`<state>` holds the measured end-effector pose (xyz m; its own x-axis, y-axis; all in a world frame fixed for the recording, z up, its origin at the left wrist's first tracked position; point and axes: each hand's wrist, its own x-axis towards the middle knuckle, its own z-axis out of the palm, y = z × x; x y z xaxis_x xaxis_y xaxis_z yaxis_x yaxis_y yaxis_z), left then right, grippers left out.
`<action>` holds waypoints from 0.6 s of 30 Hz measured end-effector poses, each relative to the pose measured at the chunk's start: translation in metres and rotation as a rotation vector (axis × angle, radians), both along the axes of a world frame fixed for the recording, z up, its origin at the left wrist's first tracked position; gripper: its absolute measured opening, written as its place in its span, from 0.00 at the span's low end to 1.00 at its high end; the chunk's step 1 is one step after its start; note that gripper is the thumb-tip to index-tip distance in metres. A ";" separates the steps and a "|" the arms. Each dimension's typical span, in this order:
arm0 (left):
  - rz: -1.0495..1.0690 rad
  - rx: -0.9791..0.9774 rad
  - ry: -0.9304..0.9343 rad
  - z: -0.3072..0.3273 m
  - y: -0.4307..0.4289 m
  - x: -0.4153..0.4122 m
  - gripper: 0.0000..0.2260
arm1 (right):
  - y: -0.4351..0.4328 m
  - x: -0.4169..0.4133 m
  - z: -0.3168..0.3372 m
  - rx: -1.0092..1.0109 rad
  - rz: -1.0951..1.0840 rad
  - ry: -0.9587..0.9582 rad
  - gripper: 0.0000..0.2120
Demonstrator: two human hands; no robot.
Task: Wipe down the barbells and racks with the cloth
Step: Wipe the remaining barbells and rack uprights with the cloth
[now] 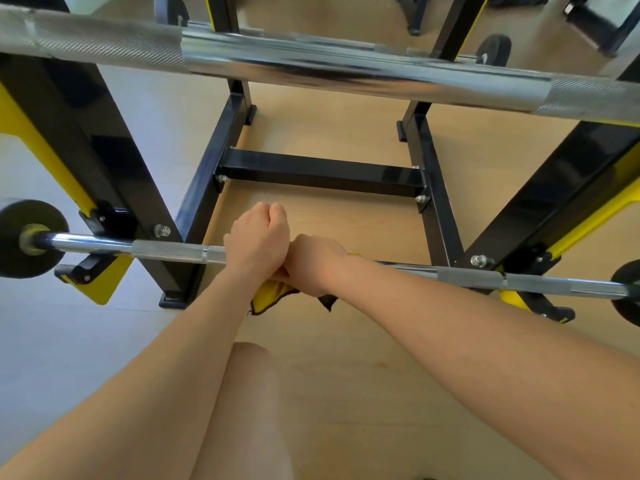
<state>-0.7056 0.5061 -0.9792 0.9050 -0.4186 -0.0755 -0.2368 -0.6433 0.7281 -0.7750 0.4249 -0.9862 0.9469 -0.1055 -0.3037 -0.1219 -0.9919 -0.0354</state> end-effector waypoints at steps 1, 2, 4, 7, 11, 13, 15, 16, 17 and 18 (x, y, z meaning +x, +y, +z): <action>0.009 -0.063 -0.005 0.001 -0.003 -0.002 0.16 | -0.011 -0.008 -0.003 0.049 -0.022 0.003 0.11; -0.005 -0.099 -0.022 0.003 -0.006 -0.006 0.15 | -0.023 -0.021 -0.003 0.094 -0.039 0.000 0.11; -0.071 -0.123 -0.027 0.007 -0.017 -0.017 0.15 | -0.050 -0.056 0.001 0.122 -0.055 -0.040 0.09; -0.220 -0.141 0.020 0.010 -0.037 -0.038 0.15 | -0.089 -0.107 0.007 0.040 -0.057 -0.059 0.11; -0.404 -0.082 0.060 0.009 -0.050 -0.052 0.16 | -0.138 -0.165 0.016 0.022 -0.243 0.060 0.11; -0.415 -0.057 0.046 0.007 -0.048 -0.045 0.16 | -0.150 -0.180 0.014 -0.011 -0.335 0.077 0.11; -0.357 -0.069 0.029 0.005 -0.042 -0.031 0.16 | -0.152 -0.178 0.014 -0.093 -0.317 0.107 0.13; -0.316 -0.078 0.024 0.005 -0.037 -0.025 0.16 | -0.150 -0.174 0.014 -0.141 -0.272 0.130 0.14; -0.273 -0.089 0.017 0.004 -0.033 -0.017 0.16 | -0.145 -0.167 0.016 -0.193 -0.211 0.137 0.16; -0.228 -0.097 0.007 0.003 -0.030 -0.011 0.16 | -0.138 -0.159 0.016 -0.228 -0.143 0.119 0.16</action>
